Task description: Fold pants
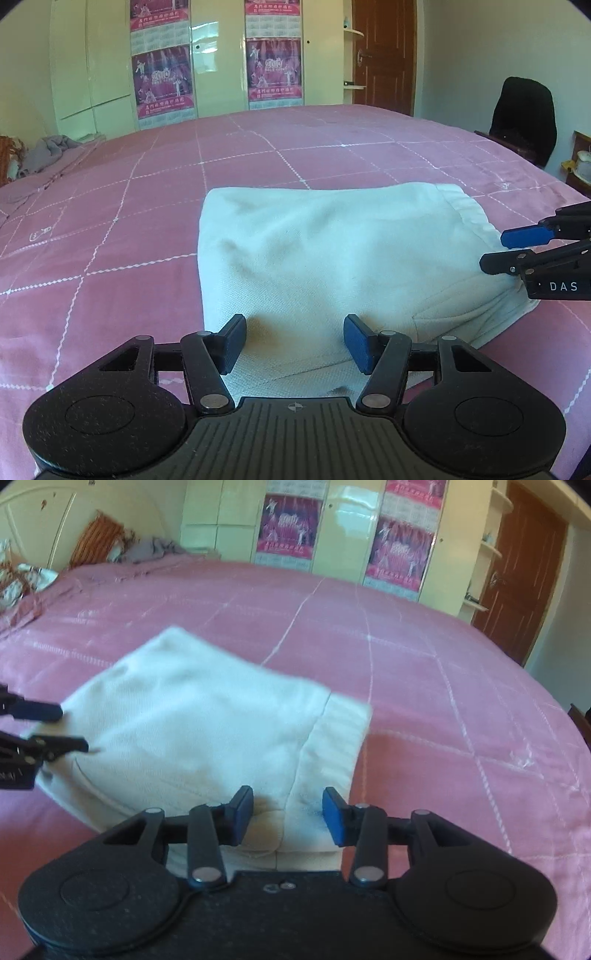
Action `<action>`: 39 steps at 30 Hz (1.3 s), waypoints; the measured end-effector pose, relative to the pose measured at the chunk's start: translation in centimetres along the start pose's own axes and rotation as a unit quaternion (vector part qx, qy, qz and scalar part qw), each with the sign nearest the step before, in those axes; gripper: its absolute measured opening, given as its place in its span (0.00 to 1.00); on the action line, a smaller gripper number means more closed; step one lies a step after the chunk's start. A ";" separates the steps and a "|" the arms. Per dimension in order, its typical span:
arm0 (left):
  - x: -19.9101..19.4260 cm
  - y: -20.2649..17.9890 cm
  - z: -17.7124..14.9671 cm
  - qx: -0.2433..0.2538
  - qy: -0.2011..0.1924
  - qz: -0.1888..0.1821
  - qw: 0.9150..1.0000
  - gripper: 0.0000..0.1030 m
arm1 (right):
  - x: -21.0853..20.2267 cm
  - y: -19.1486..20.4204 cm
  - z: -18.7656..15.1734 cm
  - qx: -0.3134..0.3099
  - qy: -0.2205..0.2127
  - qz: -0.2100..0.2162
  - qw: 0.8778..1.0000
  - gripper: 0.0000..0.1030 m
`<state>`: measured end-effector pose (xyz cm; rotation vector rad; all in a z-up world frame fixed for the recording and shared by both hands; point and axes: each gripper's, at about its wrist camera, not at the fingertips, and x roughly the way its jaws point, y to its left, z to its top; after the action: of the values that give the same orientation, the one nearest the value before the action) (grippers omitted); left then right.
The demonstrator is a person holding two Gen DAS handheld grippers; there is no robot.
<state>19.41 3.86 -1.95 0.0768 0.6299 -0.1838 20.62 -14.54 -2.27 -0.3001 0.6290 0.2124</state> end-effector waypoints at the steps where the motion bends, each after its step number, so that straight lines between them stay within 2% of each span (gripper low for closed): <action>1: -0.2 0.4 0.3 -0.004 -0.005 0.002 1.000 0.57 | -0.3 0.2 0.0 -0.006 -0.003 -0.003 1.000 0.41; 6: 0.2 2.2 2.4 -0.005 -0.026 0.019 0.999 0.57 | -1.7 -1.6 0.8 0.036 -0.043 0.007 0.998 0.41; 9: 2.2 2.9 5.3 -0.011 -0.031 0.017 0.999 0.57 | -0.8 -2.3 3.2 0.052 -0.056 0.005 0.997 0.40; 12: 5.3 3.1 8.1 -0.019 -0.019 0.010 1.000 0.57 | 1.4 -1.8 6.4 0.043 -0.059 0.009 0.997 0.39; 16: 10.0 2.6 9.6 -0.035 0.015 -0.013 0.999 0.57 | 6.0 -0.8 9.4 0.034 -0.029 0.023 0.999 0.38; 18: 13.4 1.8 9.1 -0.023 0.078 -0.011 0.997 0.61 | 8.5 -0.3 9.8 0.031 0.006 0.033 0.999 0.38; 19: 14.5 1.7 8.8 -0.025 0.092 -0.012 0.995 0.65 | 9.8 0.2 9.7 0.020 0.037 0.029 0.999 0.38; 20: 14.8 1.7 8.8 -0.026 0.088 -0.012 0.996 0.65 | 11.1 0.7 9.3 0.004 0.067 0.022 0.997 0.40; 22: 14.3 1.6 9.4 -0.024 0.089 -0.006 0.996 0.65 | 11.4 1.3 8.9 -0.009 0.064 0.014 0.998 0.41; 24: 12.0 1.3 9.6 -0.011 0.045 0.008 0.999 0.65 | 10.2 1.5 9.1 -0.008 0.048 0.012 0.999 0.40; 25: 11.5 1.1 9.5 -0.009 0.043 0.014 0.999 0.65 | 9.0 1.3 9.1 -0.001 0.026 0.016 1.000 0.41; 27: 12.3 0.6 8.7 -0.008 0.077 0.000 0.997 0.65 | 7.4 1.0 8.9 0.013 0.002 0.016 1.000 0.42; 28: 12.9 0.2 8.0 0.001 0.089 0.001 0.996 0.67 | 7.7 1.0 8.7 0.013 0.014 0.014 1.000 0.42; 30: 12.3 0.1 7.9 0.003 0.080 0.011 0.997 0.67 | 9.3 1.6 7.8 -0.008 0.059 0.003 0.998 0.42; 32: 10.5 -0.3 7.8 0.008 0.063 0.015 0.998 0.67 | 8.4 2.4 7.7 -0.030 0.049 -0.010 0.998 0.42; 34: 8.7 -0.7 7.6 0.018 0.041 0.019 0.999 0.67 | 6.0 2.4 7.9 -0.018 0.016 0.004 1.000 0.47; 35: 7.8 -0.7 7.4 0.020 0.037 0.020 0.999 0.67 | 5.1 2.2 7.8 -0.014 0.008 -0.002 1.000 0.49; 37: 8.0 -1.4 6.5 0.033 0.064 0.013 0.997 0.67 | 3.8 2.2 7.2 -0.017 -0.001 -0.010 1.000 0.56; 38: 8.2 -1.8 5.8 0.042 0.071 0.018 0.996 0.68 | 3.9 2.4 6.6 -0.023 0.009 -0.014 1.000 0.62; 39: 7.9 -2.0 5.3 0.045 0.063 0.024 0.997 0.68 | 4.7 2.7 6.0 -0.033 0.036 -0.020 0.999 0.65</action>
<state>28.37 0.09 -2.41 0.1915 0.7440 -0.1624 26.79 -9.50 -1.09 -0.3861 0.6882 0.1841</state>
